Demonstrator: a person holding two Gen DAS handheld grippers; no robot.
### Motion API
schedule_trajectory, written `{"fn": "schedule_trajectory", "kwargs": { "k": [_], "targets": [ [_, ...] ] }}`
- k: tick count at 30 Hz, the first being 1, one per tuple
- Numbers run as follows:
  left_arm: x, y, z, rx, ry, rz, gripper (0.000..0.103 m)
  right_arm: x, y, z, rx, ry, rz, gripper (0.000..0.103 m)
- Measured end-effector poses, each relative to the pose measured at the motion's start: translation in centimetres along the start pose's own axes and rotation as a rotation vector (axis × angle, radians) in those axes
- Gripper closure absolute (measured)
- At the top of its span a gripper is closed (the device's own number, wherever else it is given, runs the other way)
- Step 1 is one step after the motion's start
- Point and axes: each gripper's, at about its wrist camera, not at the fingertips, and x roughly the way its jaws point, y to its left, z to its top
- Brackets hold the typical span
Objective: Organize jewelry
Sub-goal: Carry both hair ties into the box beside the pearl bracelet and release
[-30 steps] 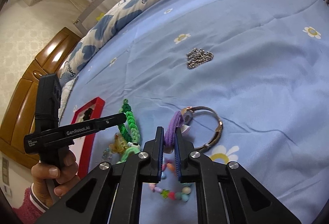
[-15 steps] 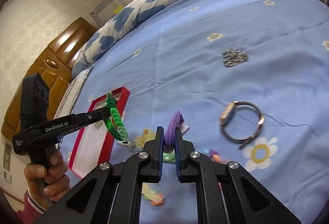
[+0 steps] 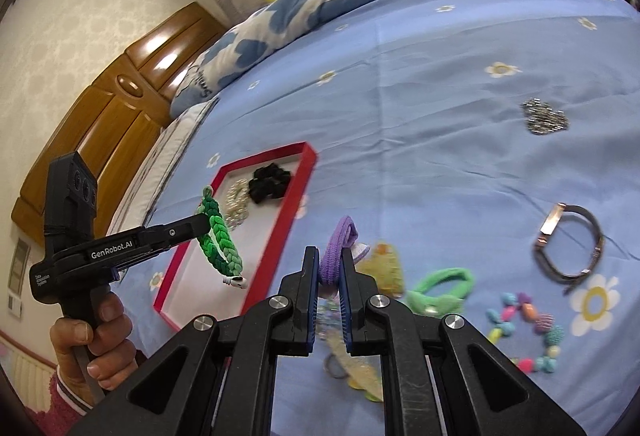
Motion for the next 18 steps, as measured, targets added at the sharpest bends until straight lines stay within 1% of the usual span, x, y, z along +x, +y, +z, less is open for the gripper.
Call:
{"fn": "schedule_trajectory", "kwargs": {
  "k": [11, 18],
  "targets": [
    [-1.5, 5.6, 0.2, -0.077, -0.033, 0.057, 0.093, 3.5, 4.8, 0.3, -0.072, 0.032, 0.054, 0.094],
    [-0.6, 9.0, 1.2, -0.118, -0.032, 0.107, 0.093, 7.3, 8.3, 1.1, -0.127, 0.064, 0.081, 0.094]
  ]
}}
